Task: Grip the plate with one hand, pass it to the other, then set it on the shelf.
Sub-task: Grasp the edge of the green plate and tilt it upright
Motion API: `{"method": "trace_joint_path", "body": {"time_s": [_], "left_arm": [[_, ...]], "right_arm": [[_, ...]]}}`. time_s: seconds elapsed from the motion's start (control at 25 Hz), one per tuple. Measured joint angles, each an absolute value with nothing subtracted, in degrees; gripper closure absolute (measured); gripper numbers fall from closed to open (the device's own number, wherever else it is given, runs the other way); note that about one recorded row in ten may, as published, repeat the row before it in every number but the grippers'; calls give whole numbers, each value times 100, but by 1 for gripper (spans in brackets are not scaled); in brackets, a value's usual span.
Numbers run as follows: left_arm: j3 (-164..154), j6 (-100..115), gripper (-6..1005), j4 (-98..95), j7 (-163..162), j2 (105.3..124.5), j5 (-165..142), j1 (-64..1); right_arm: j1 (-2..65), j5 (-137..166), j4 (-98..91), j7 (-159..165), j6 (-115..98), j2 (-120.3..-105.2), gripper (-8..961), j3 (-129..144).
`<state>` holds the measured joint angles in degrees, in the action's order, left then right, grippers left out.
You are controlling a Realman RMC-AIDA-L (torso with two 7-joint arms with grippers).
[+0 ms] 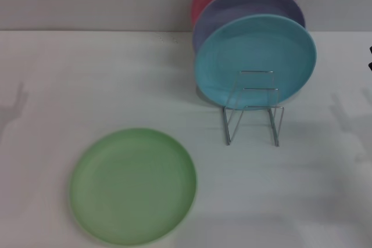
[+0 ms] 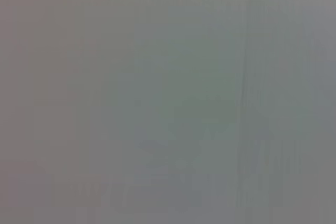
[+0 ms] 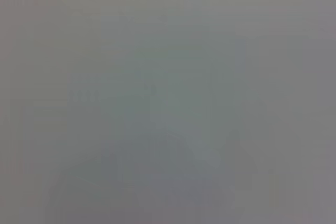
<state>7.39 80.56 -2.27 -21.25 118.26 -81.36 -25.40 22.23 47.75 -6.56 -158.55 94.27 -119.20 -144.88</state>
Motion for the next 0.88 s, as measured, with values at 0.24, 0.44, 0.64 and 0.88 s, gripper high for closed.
{"method": "trace_joint_path", "body": {"time_s": [0.24,0.44,0.64,0.88], "left_arm": [[766,7980,190,-224,-1744,11831,-8122,-2574],[783,7936,191,-182,-1017,11847,-8116,-2645],[1144,7544,191,-133,-745,11846,-8107,-2869],[1233,6301,190,-353,-1229,11808,-8110,-3382]], "right_arm": [[2263,4793,-598,-15844,9352,-11917,174,-14459],[2265,4800,-592,-15865,9379,-11922,174,-14474],[2286,4802,-589,-15873,9391,-11927,174,-14494],[2294,4781,-588,-15883,9401,-11927,173,-14493]]}}
